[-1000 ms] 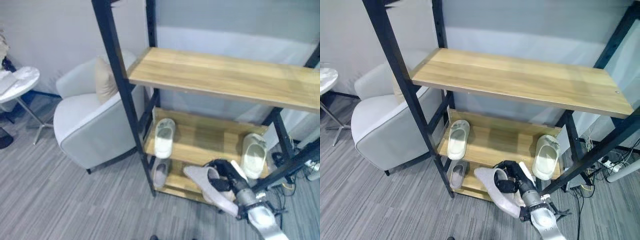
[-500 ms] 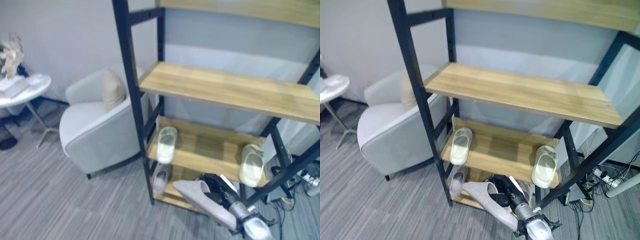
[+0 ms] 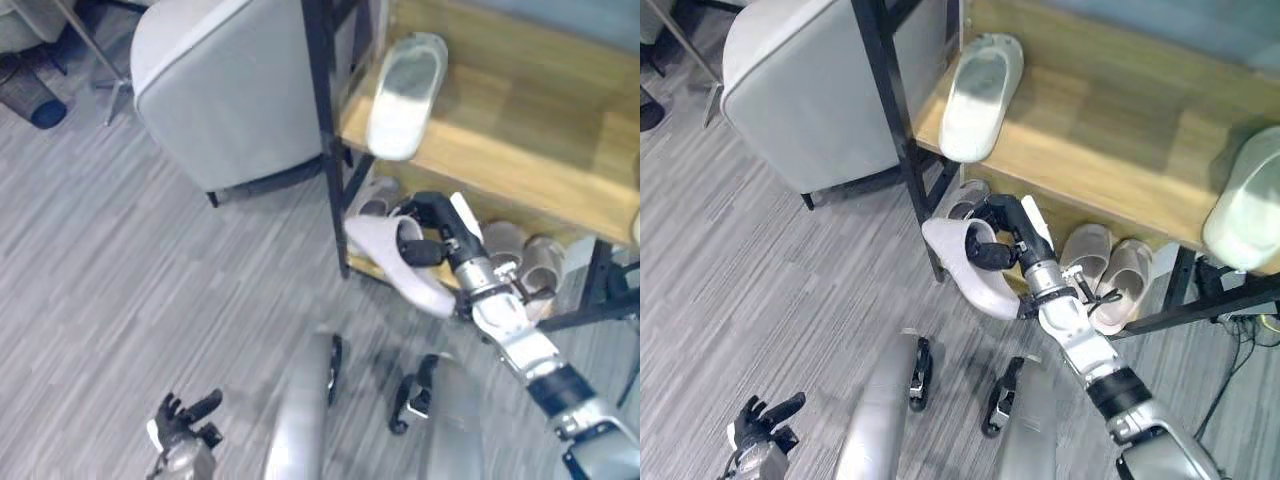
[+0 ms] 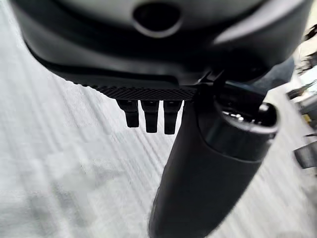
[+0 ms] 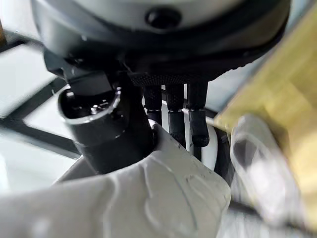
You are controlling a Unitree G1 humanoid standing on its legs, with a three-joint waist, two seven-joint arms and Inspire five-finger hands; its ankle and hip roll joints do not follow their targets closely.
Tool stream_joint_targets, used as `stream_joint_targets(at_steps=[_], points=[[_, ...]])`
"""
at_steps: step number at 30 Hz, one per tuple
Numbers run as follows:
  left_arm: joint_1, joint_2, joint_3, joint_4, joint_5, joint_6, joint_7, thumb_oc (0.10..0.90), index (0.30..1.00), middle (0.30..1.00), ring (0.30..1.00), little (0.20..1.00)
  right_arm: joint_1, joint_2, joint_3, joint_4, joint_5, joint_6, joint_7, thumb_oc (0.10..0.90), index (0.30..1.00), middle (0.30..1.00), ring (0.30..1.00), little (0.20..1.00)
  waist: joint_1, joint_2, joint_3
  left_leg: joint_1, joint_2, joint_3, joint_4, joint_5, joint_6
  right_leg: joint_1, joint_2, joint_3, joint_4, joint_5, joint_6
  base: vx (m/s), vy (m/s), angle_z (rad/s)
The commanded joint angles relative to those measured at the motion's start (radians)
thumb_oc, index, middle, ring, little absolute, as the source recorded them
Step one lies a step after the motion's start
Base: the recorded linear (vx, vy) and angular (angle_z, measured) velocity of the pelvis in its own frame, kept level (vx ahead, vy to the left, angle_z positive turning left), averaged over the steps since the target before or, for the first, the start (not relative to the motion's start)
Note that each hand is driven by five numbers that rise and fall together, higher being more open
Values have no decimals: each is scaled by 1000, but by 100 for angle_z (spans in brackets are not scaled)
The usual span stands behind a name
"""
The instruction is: Arrange the slippers neatly on the shoe rack.
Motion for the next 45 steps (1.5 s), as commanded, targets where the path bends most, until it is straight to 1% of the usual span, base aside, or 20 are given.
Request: stream_joint_targets(at_steps=[1,3,4,5,6,7,8,9,10,12,13,15,18,19,24,25,26,33,43,45], points=[[42,-2,-28,-198,-23,-125,96,800,900,900,900,900,-176,-75,-57,-75,-117,-72,-169,400,300,300,300,300,30,10,-24,-129,-6,-25,163,-125,74,-178,-7,108,155,-89,-69,-43,37,19],[120,-15,-69,-355,70,-122,172,800,900,900,900,900,-227,-145,-87,-110,-188,-50,-202,400,300,300,300,300,25,16,-11,-235,-12,-24,275,-154,81,-279,-3,151,283,-114,-78,-18,25,14],[158,-19,-93,-376,114,-107,198,800,900,900,900,900,-290,-184,-79,-67,-200,-36,-224,400,300,300,300,300,29,18,-4,-283,-22,-29,334,-166,81,-331,-5,174,353,-127,-84,-6,20,7],[158,-20,-93,-377,115,-106,199,800,900,900,900,900,-293,-184,-77,-65,-199,-36,-224,400,300,300,300,300,27,18,-6,-289,-24,-28,336,-165,82,-337,-6,177,357,-127,-84,-26,29,9],[179,-17,-142,-346,127,-82,210,800,900,900,900,900,-470,-235,-8,28,-165,-30,-255,400,300,300,300,300,33,21,23,-371,-36,-42,440,-183,76,-414,-8,213,484,-147,-92,-47,16,7],[185,-18,-149,-329,121,-81,221,800,900,900,900,900,-523,-252,21,53,-136,-34,-271,400,300,300,300,300,33,21,44,-389,-37,-38,478,-189,73,-432,-5,231,532,-151,-95,-48,15,9],[183,-20,-148,-329,121,-81,221,800,900,900,900,900,-529,-253,25,56,-135,-35,-271,400,300,300,300,300,31,21,47,-390,-38,-36,480,-190,73,-434,-6,234,535,-152,-95,-87,-11,15],[213,-22,-194,-329,121,-75,235,800,900,900,900,900,-617,-256,58,98,-93,-39,-317,400,300,300,300,300,36,20,117,-390,-47,-40,542,-212,68,-440,-10,275,619,-173,-112,-99,-16,20],[226,-19,-212,-335,131,-70,242,800,900,900,900,900,-644,-267,70,115,-86,-41,-334,400,300,300,300,300,40,21,139,-390,-48,-39,561,-218,66,-442,-9,289,643,-174,-117,-99,-16,22],[248,-9,-241,-343,148,-66,249,800,900,900,900,900,-662,-270,82,132,-77,-47,-356,400,300,300,300,300,48,21,141,-390,-49,-38,566,-225,64,-446,-6,300,655,-170,-119,-70,-25,18],[304,15,-289,-371,182,-53,252,800,900,900,900,900,-705,-290,100,150,-54,-61,-386,400,300,300,300,300,69,14,141,-390,-49,-35,572,-233,61,-453,-8,306,669,-165,-136,-114,-25,23],[363,34,-321,-399,219,-43,254,800,900,900,900,900,-745,-309,122,131,-33,-74,-412,400,300,300,300,300,88,8,141,-390,-52,-30,576,-240,61,-467,0,316,690,-170,-148,-108,-3,14],[415,60,-342,-440,244,-39,263,800,900,900,900,900,-807,-325,190,181,-22,-68,-422,400,300,300,300,300,107,5,141,-390,-48,-33,579,-249,62,-468,-3,313,685,-169,-159,-59,-14,-3],[458,73,-359,-476,249,-43,253,800,900,900,900,900,-849,-331,242,242,-6,-57,-422,400,300,300,300,300,118,-1,141,-390,-46,-36,582,-262,64,-468,3,311,685,-176,-172,0,0,0],[540,78,-379,-541,241,-51,247,800,900,900,900,900,-887,-297,302,351,37,-52,-422,400,300,300,300,300,135,-5,141,-390,-30,-50,600,-304,74,-468,16,283,661,-171,-171,22,15,-2],[540,78,-379,-541,241,-51,247,800,900,900,900,900,-888,-296,302,352,38,-52,-422,400,300,300,300,300,135,-4,141,-390,-30,-50,600,-304,74,-468,16,283,661,-171,-171,70,51,-8],[463,83,-312,-259,187,-63,230,800,900,900,900,900,-909,-293,302,407,65,-79,-431,400,300,300,300,300,136,-8,141,-390,-22,-57,606,-307,69,-468,19,283,657,-172,-166,47,34,-7],[466,87,-345,-337,150,-113,226,800,900,900,900,900,-911,-284,328,480,42,-57,-469,400,300,300,300,300,129,5,141,-390,-6,-66,635,-347,74,-468,26,279,659,-175,-159,30,40,-11],[519,106,-346,-397,197,-103,230,800,900,900,900,900,-817,-309,239,441,15,-56,-507,400,300,300,300,300,113,21,141,-390,7,-78,665,-365,78,-468,41,269,669,-174,-151,15,6,-6],[520,103,-350,-387,177,-89,189,800,900,900,900,900,-816,-315,264,439,-49,-9,-507,400,300,300,300,300,109,22,141,-390,10,-83,662,-363,78,-468,44,263,661,-172,-149,8,6,-6]])
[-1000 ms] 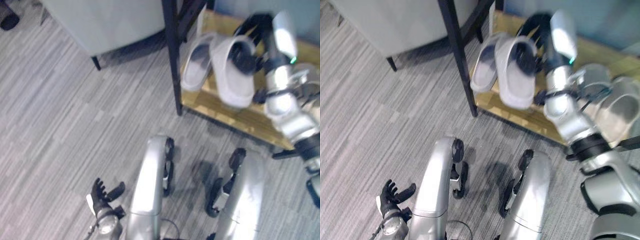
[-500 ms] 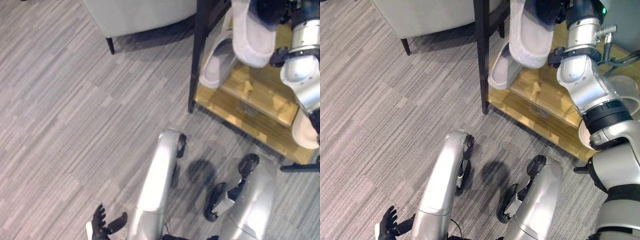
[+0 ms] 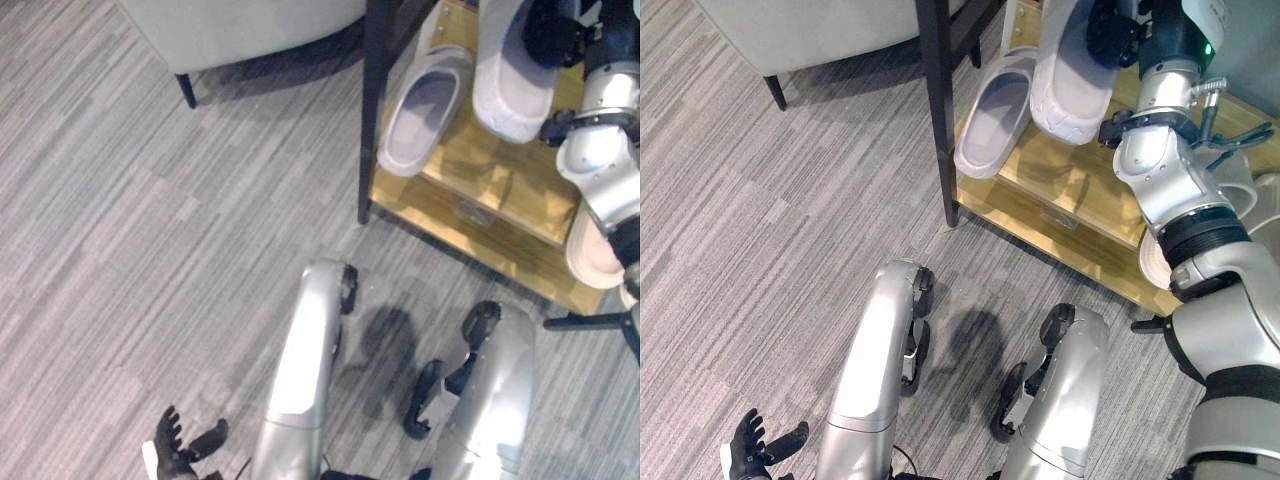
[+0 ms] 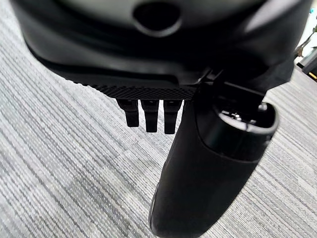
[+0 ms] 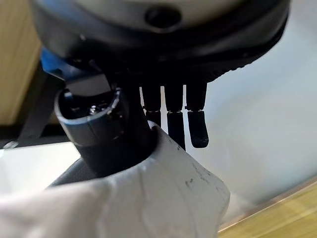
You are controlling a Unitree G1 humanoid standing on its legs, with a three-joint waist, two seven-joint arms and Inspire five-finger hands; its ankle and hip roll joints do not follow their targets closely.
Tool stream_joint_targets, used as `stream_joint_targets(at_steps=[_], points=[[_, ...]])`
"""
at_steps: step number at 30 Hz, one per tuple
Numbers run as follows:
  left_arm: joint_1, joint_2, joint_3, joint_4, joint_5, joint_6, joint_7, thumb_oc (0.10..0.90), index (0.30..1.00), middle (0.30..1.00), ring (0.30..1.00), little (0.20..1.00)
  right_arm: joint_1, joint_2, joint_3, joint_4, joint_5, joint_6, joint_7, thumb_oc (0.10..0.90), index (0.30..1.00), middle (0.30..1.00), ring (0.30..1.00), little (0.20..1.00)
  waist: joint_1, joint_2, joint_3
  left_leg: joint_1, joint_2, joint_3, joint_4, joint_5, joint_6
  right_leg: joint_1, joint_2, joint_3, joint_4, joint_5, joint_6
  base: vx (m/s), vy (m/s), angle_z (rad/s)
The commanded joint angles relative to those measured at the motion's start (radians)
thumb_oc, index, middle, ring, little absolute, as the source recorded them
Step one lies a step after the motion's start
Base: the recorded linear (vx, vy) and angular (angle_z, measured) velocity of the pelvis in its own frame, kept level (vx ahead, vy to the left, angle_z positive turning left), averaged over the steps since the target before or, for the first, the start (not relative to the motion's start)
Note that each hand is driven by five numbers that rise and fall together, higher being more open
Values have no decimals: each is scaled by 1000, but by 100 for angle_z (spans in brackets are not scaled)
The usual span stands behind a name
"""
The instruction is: Arrange the slippers neatly on the shoe rack.
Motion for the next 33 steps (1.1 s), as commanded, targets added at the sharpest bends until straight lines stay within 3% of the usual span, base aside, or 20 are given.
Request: stream_joint_targets(at_steps=[1,10,20,27,28,30,33], points=[[119,66,-72,-82,4,-19,-2,800,900,900,900,900,-108,-92,-18,-118,-80,-3,-73,400,300,300,300,300,31,41,-30,33,6,-106,-34,-173,57,-53,21,75,-72,84,-154,14,8,-6],[159,51,-66,-70,-25,-4,-39,800,900,900,900,900,6,-61,-91,-158,-89,-11,-52,400,300,300,300,300,28,38,-30,33,9,-124,-10,-187,58,-53,23,58,-70,81,-152,2,11,-6],[188,97,-70,-177,-19,4,-66,800,900,900,900,900,75,-17,-117,-107,-70,3,-18,400,300,300,300,300,29,50,-30,33,14,-141,5,-194,58,-53,21,35,-76,90,-148,-23,24,-3],[222,150,-44,-231,25,12,-61,800,900,900,900,900,5,12,-41,-37,-74,18,9,400,300,300,300,300,53,77,-30,33,18,-167,29,-209,60,-53,27,8,-86,102,-139,-24,28,-10],[184,153,-32,-141,48,21,-40,800,900,900,900,900,0,38,-31,-56,-76,6,9,400,300,300,300,300,48,75,-30,33,20,-168,31,-207,59,-53,29,8,-86,108,-132,8,36,-13],[129,149,-63,-45,75,-30,-26,800,900,900,900,900,-27,36,-15,-19,-84,18,-4,400,300,300,300,300,44,69,-30,33,20,-170,36,-212,57,-53,29,8,-87,106,-129,13,18,-9],[139,132,-61,-12,23,-43,-37,800,900,900,900,900,-50,-6,26,-17,-83,20,14,400,300,300,300,300,51,63,-30,33,16,-175,41,-212,56,-53,24,9,-88,106,-129,7,1,-8]])
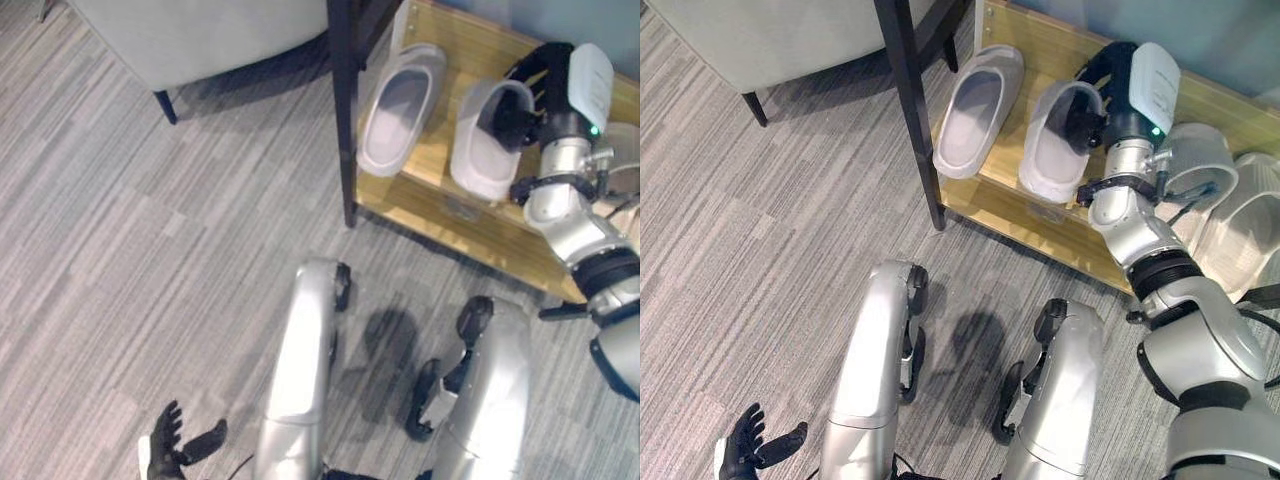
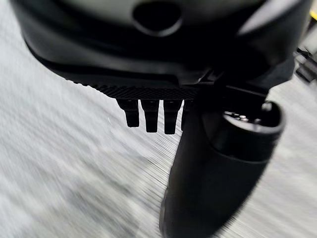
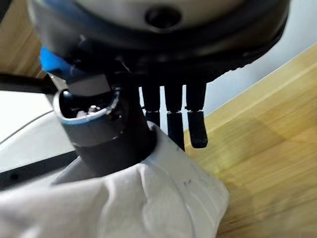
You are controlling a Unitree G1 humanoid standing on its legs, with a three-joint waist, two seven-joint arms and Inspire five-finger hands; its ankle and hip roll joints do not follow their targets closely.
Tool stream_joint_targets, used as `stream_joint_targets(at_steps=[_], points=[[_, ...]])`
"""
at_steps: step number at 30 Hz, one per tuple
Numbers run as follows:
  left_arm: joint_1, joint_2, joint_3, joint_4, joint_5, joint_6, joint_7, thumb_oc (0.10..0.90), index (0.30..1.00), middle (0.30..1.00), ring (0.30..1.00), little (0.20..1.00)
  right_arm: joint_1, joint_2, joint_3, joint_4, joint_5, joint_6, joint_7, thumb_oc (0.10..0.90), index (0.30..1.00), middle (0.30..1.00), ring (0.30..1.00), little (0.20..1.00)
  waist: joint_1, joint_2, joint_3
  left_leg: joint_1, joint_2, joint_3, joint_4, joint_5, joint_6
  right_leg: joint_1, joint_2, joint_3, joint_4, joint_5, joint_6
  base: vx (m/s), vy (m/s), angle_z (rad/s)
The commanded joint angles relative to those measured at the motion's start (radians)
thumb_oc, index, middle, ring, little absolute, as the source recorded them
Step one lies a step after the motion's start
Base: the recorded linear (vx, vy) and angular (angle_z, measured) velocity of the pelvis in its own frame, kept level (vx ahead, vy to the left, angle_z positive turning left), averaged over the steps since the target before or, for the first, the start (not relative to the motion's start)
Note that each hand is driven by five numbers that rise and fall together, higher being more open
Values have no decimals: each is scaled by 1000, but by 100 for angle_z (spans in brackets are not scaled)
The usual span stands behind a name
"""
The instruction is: Arrange the slippers neatly on the shoe rack.
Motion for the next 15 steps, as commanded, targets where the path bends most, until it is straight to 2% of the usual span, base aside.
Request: stream_joint_targets(at_steps=[1,8,15], points=[[133,49,-61,-85,-23,-59,34,800,900,900,900,900,-170,-104,-8,-65,0,-48,-45,400,300,300,300,300,46,29,-29,27,-29,-110,-44,-138,74,-61,-38,59,-114,105,-129,0,0,0],[111,70,-79,-77,13,-60,47,800,900,900,900,900,-179,-121,7,-55,-15,-51,-67,400,300,300,300,300,57,34,-29,27,-27,-113,-47,-139,73,-61,-42,55,-124,111,-130,0,0,0],[67,75,-86,-53,28,-63,59,800,900,900,900,900,-196,-99,2,-42,5,-71,-80,400,300,300,300,300,57,35,-29,27,-25,-108,-47,-139,73,-61,-43,58,-123,113,-127,0,0,0]])
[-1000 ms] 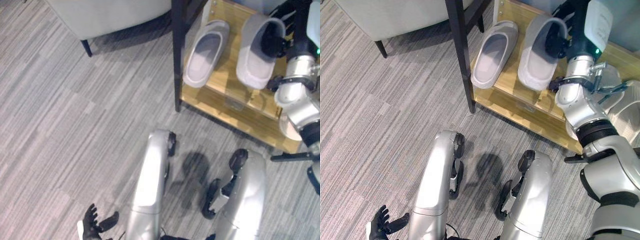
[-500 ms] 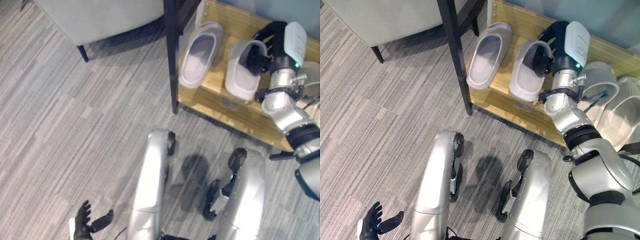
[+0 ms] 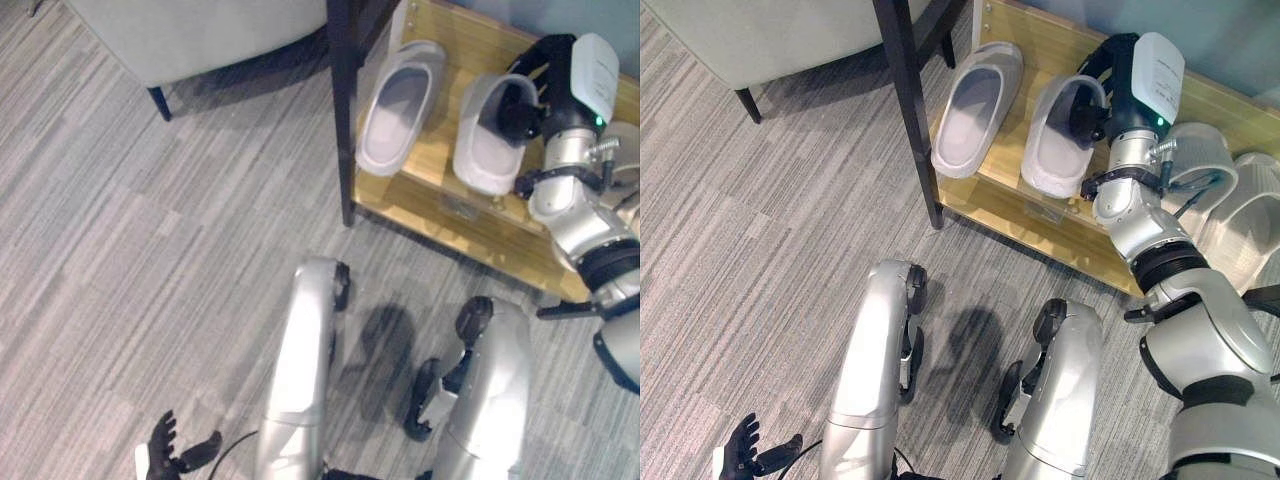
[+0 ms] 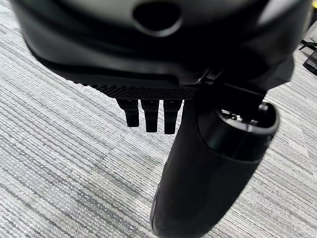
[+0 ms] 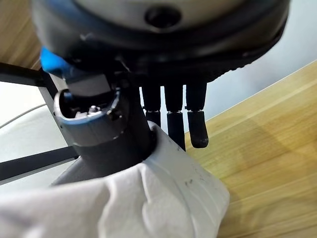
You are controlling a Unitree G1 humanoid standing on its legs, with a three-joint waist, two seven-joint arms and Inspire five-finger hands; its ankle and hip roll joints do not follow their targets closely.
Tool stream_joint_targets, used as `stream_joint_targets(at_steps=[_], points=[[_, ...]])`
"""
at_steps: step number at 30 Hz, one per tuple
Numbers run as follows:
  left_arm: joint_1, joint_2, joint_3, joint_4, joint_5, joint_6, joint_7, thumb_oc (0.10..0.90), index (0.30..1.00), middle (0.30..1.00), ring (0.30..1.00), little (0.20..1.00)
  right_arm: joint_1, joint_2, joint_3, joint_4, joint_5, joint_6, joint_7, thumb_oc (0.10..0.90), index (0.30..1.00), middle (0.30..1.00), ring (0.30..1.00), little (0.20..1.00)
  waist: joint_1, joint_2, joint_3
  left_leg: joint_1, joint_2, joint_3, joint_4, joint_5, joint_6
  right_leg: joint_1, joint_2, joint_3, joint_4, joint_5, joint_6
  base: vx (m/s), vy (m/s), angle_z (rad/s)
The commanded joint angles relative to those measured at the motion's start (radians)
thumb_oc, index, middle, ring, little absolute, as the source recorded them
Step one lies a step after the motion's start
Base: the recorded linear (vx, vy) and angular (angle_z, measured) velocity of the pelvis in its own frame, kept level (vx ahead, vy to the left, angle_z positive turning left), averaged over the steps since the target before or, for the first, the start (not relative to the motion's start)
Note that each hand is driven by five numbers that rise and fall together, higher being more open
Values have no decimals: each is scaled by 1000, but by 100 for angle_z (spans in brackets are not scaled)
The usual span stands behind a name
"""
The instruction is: Arrange the slippers neatly on the shoe rack.
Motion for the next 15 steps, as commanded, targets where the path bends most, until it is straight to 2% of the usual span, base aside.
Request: stream_joint_targets(at_steps=[1,13,14,15], points=[[46,81,-65,-16,23,-40,58,800,900,900,900,900,-182,-86,1,-70,4,-78,-81,400,300,300,300,300,56,35,-30,31,-26,-103,-51,-135,70,-60,-43,63,-122,113,-127,0,0,0],[15,79,-82,25,26,-39,56,800,900,900,900,900,-202,-61,27,-99,-22,-79,-71,409,314,314,314,314,55,37,-30,31,-27,-105,-49,-135,67,-60,-45,66,-118,115,-128,0,0,0],[7,79,-88,26,25,-38,55,800,900,900,900,900,-202,-54,23,-95,-13,-80,-72,554,531,531,531,531,55,37,-30,31,-27,-106,-49,-135,67,-60,-45,66,-118,116,-128,-12,36,0],[-1,80,-92,26,22,-38,53,800,900,900,900,900,-200,-49,21,-87,-9,-81,-73,800,900,900,900,900,55,38,-30,31,-27,-106,-48,-135,67,-60,-45,67,-116,116,-128,0,0,0]])
